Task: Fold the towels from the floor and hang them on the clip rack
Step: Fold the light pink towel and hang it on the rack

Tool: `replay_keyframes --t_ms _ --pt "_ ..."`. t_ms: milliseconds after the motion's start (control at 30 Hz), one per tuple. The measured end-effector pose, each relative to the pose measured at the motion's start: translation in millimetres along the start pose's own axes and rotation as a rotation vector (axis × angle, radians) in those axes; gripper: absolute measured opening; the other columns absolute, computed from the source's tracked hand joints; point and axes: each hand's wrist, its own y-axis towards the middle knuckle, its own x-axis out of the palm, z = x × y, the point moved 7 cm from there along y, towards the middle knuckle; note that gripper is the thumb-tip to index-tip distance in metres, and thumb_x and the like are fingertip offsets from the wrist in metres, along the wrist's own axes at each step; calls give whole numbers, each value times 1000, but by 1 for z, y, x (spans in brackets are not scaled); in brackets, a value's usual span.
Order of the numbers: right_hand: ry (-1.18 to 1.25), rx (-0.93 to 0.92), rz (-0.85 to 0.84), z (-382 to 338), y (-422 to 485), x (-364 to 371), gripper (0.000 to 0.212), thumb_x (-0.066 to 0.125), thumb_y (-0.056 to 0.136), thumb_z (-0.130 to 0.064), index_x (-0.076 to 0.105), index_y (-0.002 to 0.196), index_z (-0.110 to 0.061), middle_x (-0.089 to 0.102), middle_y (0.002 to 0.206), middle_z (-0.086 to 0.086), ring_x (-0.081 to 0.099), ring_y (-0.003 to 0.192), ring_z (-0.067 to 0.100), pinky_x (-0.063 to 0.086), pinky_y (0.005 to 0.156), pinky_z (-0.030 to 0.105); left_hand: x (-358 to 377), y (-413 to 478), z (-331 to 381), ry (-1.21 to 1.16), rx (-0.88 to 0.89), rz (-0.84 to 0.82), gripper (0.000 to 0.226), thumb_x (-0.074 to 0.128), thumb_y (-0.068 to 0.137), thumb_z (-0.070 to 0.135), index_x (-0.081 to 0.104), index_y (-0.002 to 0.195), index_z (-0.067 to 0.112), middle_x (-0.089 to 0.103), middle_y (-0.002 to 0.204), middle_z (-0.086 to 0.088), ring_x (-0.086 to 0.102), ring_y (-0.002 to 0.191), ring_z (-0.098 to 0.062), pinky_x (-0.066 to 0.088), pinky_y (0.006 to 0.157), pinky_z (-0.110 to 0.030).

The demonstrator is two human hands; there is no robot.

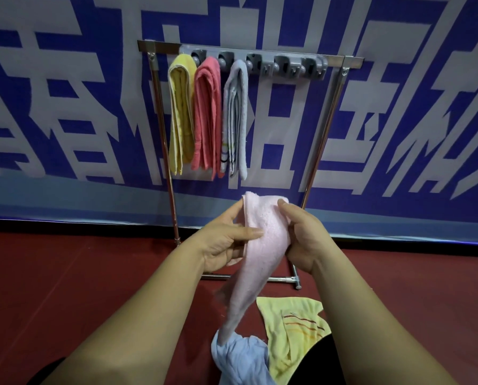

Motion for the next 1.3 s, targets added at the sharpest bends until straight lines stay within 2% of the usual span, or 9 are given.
replay_keyframes --t_ms 233,467,567,700,800,900,1067,1200,1300 --pt "-135 -37 10 10 3 2 21 65 102 -10 70 119 1 78 110 23 76 89 30 61 75 41 -24 2 0 -77 26 189 97 84 84 -4 41 162 34 65 145 -15 76 114 -26 65 89 -39" --pt "-134 -64 54 3 4 15 18 63 104 -13 71 115 -1 80 106 21 77 96 33 61 88 46 -28 -4 2 -108 45 173 83 73 93 -6 39 163 23 80 114 -11 77 89 -18 62 74 -31" --pt "-135 -53 118 3 5 13 17 65 103 -13 72 111 -1 80 105 23 76 95 35 61 88 47 -26 -7 4 -72 60 147 83 71 93 -10 41 162 25 76 128 -18 75 97 -20 60 80 -31" --pt "-123 -58 87 0 4 11 23 69 100 -20 76 111 -1 80 104 20 77 97 32 59 93 46 -24 -3 9 -81 107 200 76 72 92 -11 49 157 21 79 119 -12 77 96 -20 63 77 -30" --pt "-326 -4 42 16 1 6 23 70 100 -21 79 107 -2 81 102 19 75 95 33 57 86 42 -26 -1 6 -109 95 279 77 73 90 -13 49 157 18 75 128 -14 77 106 -25 66 79 -33" --pt "-275 -46 87 13 6 -4 18 68 101 -15 78 107 -1 80 102 20 74 93 33 58 87 45 -27 -2 1 -143 69 283 78 72 90 -15 49 157 19 72 131 -10 77 108 -26 64 72 -33" --pt "-362 -77 143 4 11 0 12 70 99 -17 76 95 -6 80 87 13 71 81 29 57 75 43 -28 -5 7 -104 85 324 78 72 90 -17 50 156 18 69 115 1 76 103 -21 63 70 -29" --pt "-380 -96 125 -3 10 10 17 70 99 -18 76 100 -3 80 93 20 73 81 30 58 76 43 -35 -8 15 -53 102 347 74 72 89 -18 53 152 15 69 118 -1 75 105 -23 64 85 -35" --pt "-399 -95 102 -10 8 19 20 68 101 -20 75 101 -1 80 93 20 73 78 28 57 72 39 -40 -14 25 -9 105 346 63 74 90 -13 59 144 15 76 104 -7 77 89 -21 66 73 -33"
